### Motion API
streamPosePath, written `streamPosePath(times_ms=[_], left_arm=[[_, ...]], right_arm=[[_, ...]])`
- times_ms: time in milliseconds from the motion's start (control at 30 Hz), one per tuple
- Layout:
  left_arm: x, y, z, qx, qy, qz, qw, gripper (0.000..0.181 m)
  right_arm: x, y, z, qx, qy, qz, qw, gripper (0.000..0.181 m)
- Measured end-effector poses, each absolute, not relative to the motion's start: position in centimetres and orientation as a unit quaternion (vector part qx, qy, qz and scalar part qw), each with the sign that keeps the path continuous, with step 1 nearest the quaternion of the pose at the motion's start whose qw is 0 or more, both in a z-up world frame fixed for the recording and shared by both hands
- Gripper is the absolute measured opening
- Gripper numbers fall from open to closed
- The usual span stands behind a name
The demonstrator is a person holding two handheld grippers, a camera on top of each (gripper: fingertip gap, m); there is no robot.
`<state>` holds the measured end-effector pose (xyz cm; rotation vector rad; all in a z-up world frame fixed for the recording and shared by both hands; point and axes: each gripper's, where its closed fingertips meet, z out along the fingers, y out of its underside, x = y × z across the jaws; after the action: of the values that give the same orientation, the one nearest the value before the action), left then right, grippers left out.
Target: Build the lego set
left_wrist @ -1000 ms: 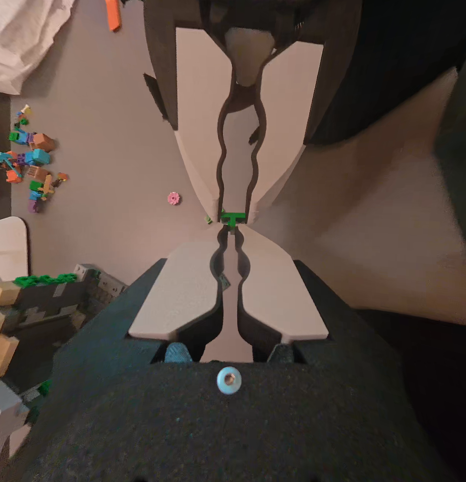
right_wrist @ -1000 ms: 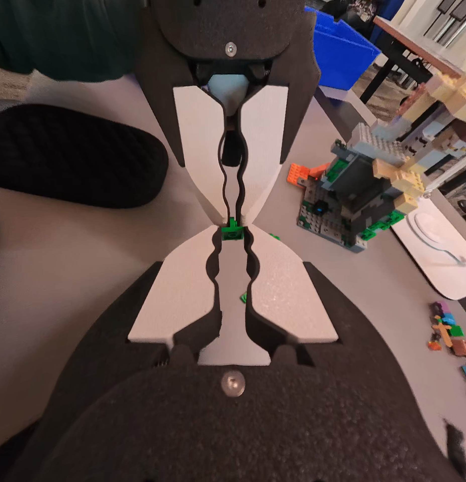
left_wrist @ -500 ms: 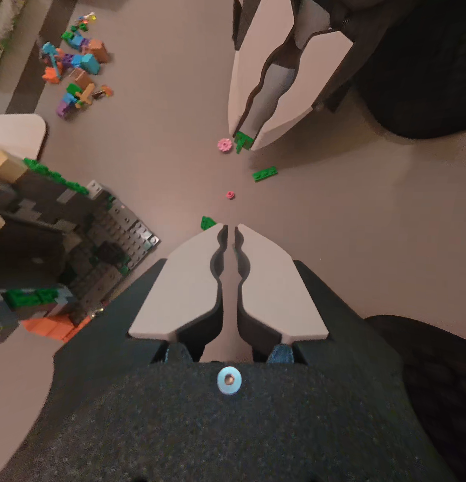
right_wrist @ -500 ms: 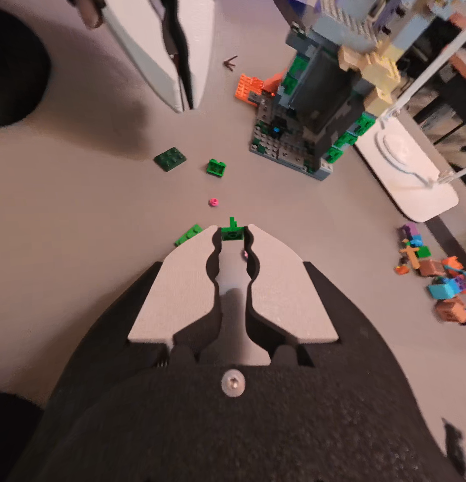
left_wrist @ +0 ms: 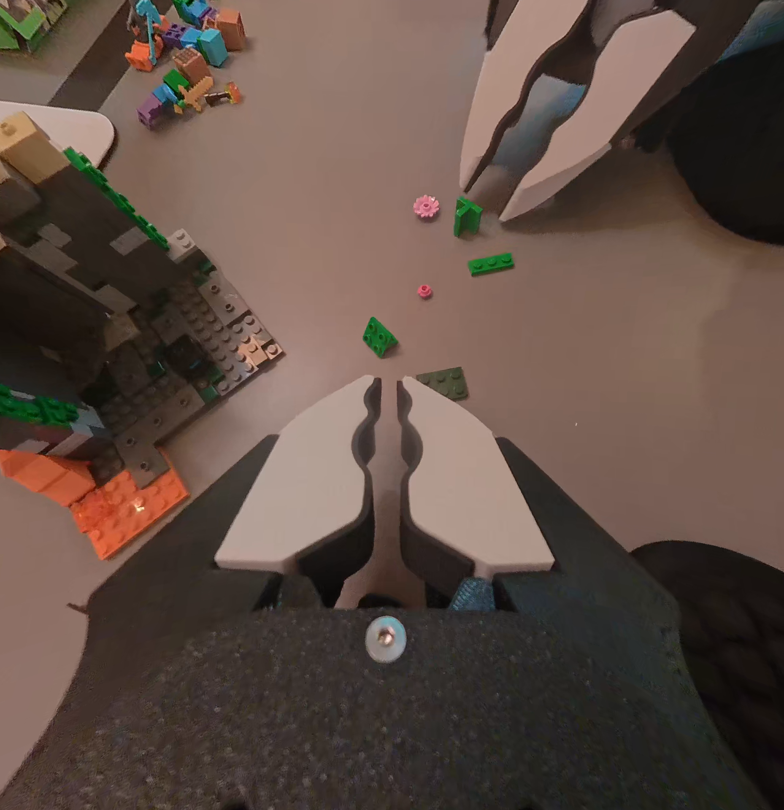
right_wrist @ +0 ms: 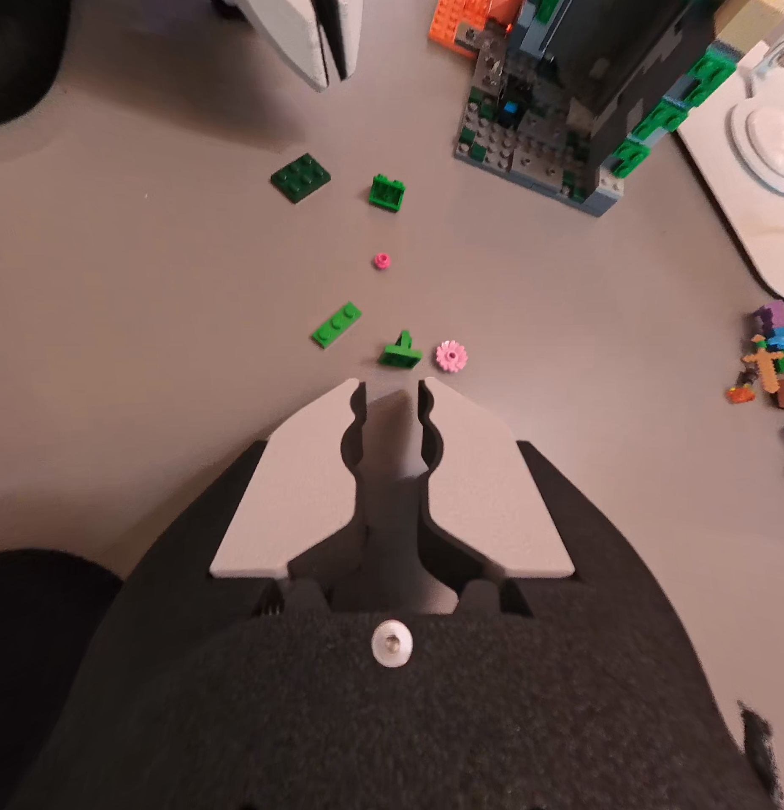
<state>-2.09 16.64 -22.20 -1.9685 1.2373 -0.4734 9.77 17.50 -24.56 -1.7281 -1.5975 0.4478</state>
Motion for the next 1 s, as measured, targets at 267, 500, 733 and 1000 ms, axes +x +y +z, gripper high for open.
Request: streamPosePath(times_ms=[267,500,733,1000], left_arm=[[-0.9,17.3,-23.3,-0.777,0.488,-0.168,0.361,0.007],[-0.9,17.3,-24.0,-0.777,0.492,-0.156,0.361,0.007],[-1.7,17.3,-24.1,-0.778,0.483,-0.163,0.366,0.007],[-1.6,17.1,-24.1,-0.775,0.488,-0.161,0.369,0.007]], right_arm=[[9.2,17.8,-22.7,-0.668,-0.61,0.191,0.381,0.017],[7.4,19.0,-23.0,-0.701,-0.574,0.231,0.354,0.004],[9.2,18.2,-23.8,-0.707,-0.588,0.216,0.329,0.001],[10.7,16.8,-24.0,-0.69,-0.616,0.197,0.325,0.006]])
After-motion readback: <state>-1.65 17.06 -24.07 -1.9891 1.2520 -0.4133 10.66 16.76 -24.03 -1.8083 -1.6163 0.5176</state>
